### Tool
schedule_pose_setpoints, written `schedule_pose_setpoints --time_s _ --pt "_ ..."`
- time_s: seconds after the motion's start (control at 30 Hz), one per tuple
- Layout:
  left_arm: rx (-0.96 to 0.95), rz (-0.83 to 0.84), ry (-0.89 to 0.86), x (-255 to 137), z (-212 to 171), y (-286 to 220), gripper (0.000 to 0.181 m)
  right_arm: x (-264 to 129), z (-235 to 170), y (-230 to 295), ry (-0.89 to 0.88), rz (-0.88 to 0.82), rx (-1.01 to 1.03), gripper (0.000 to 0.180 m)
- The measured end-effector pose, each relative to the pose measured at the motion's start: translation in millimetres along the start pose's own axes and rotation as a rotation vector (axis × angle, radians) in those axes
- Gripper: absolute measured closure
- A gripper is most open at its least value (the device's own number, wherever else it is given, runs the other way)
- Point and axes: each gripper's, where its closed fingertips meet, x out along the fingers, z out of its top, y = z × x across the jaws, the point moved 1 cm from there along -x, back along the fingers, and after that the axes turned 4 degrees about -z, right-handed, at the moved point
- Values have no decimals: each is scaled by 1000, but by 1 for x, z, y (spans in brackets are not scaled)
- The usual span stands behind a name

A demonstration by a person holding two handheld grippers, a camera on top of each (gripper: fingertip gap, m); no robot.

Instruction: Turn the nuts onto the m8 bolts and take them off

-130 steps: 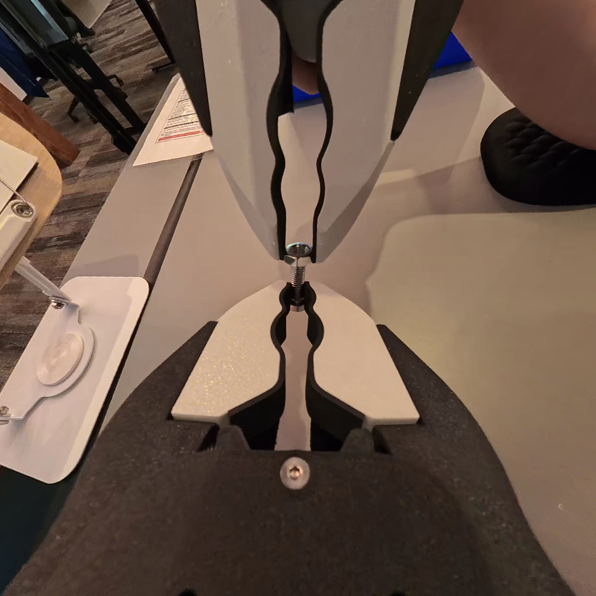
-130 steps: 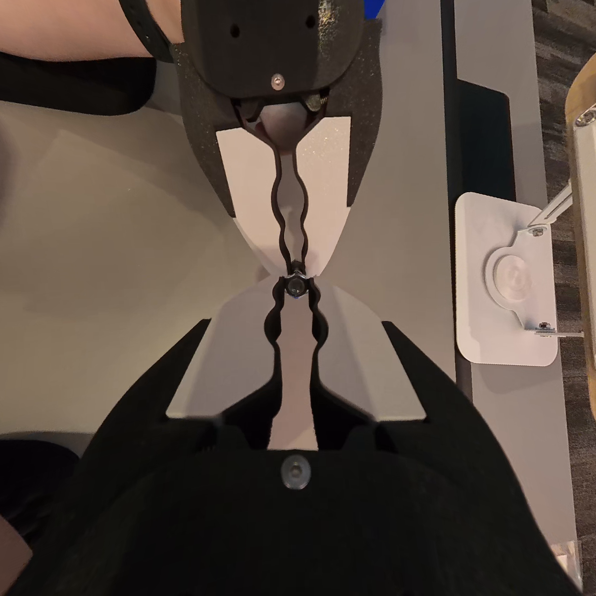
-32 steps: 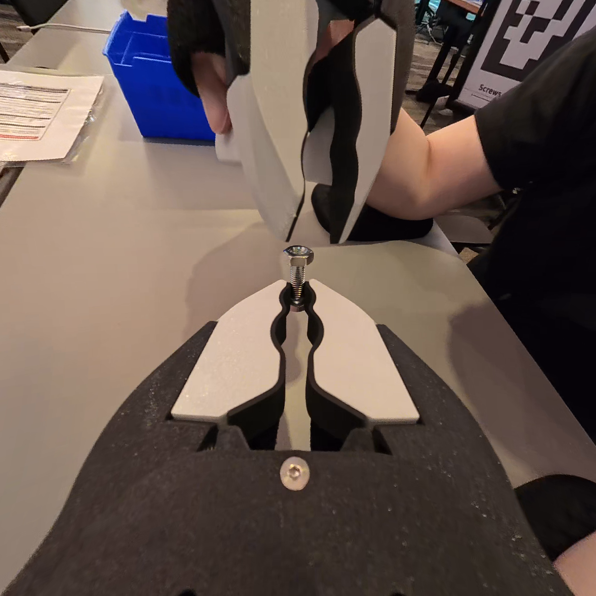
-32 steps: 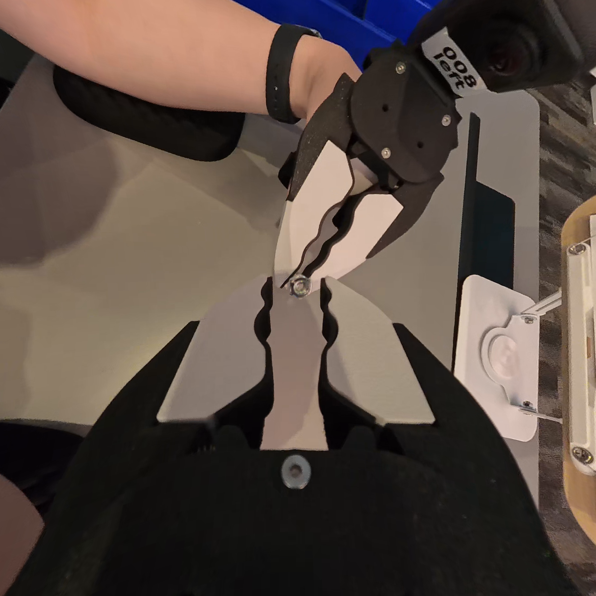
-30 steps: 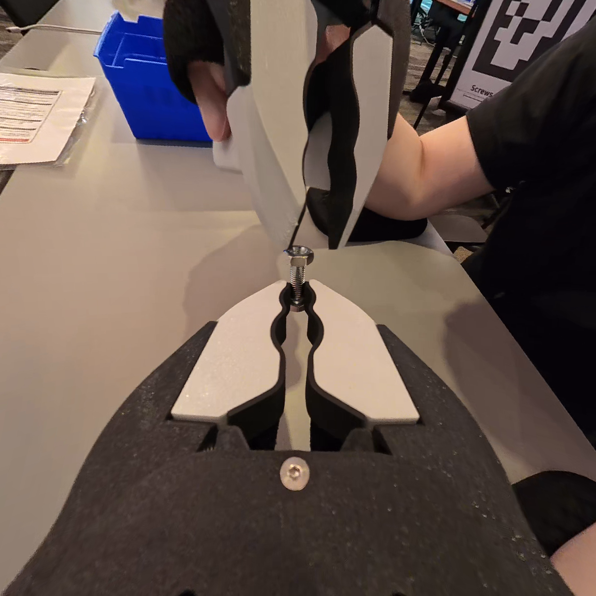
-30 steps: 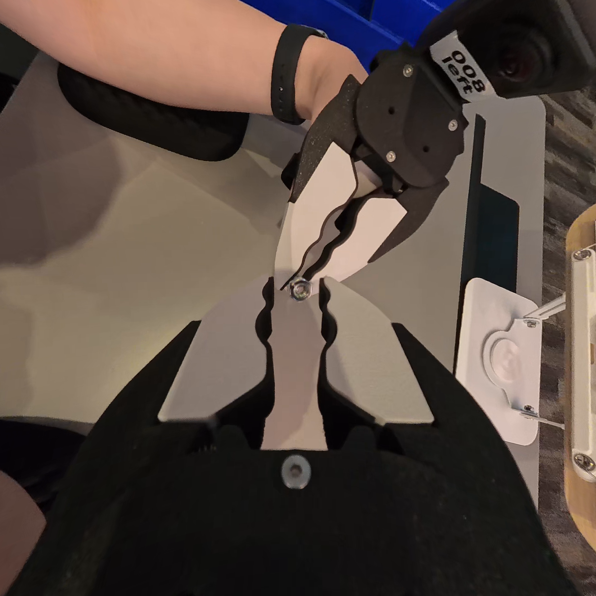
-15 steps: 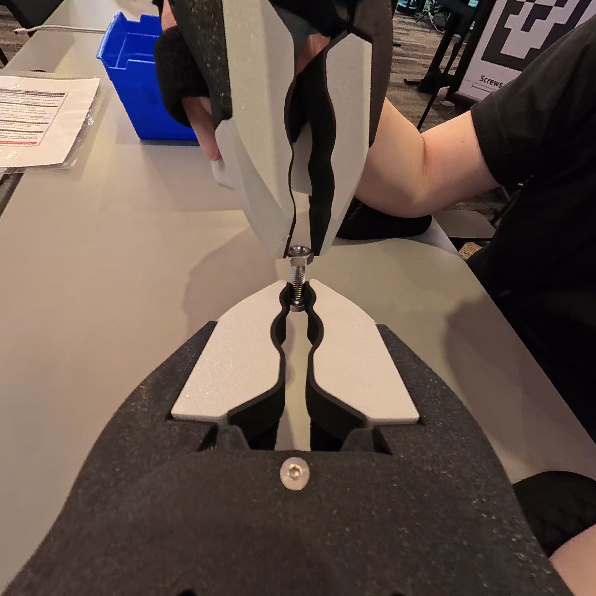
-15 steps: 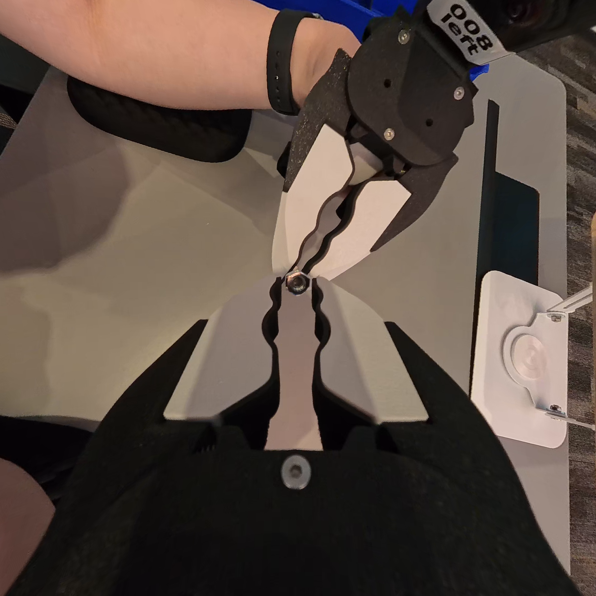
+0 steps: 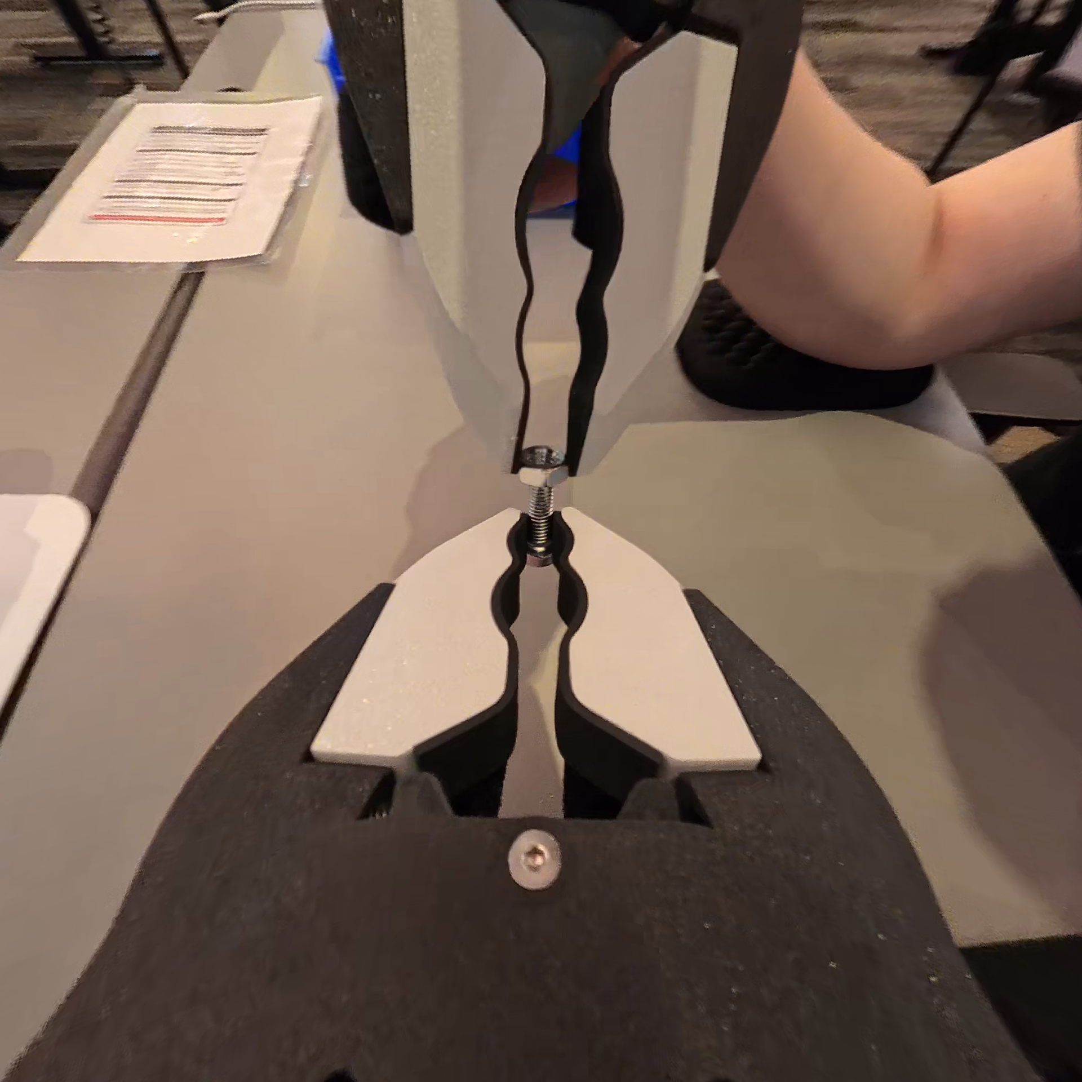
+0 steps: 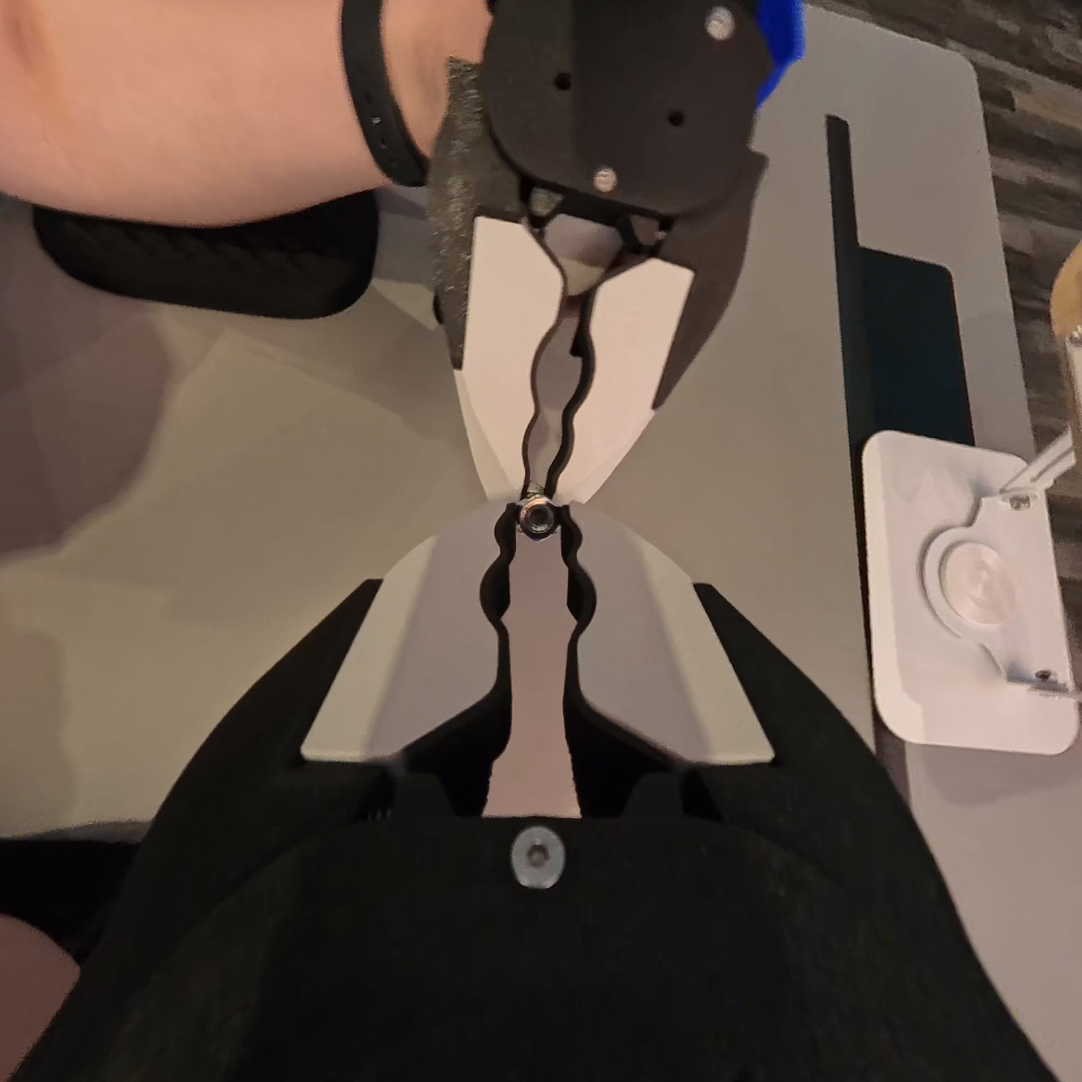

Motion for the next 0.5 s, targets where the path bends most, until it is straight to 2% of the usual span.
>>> schedule_pose_setpoints --time_s 0.5 --pt "-15 469 88 -15 0 59 173 10 -3 -58 -108 -127 501 166"
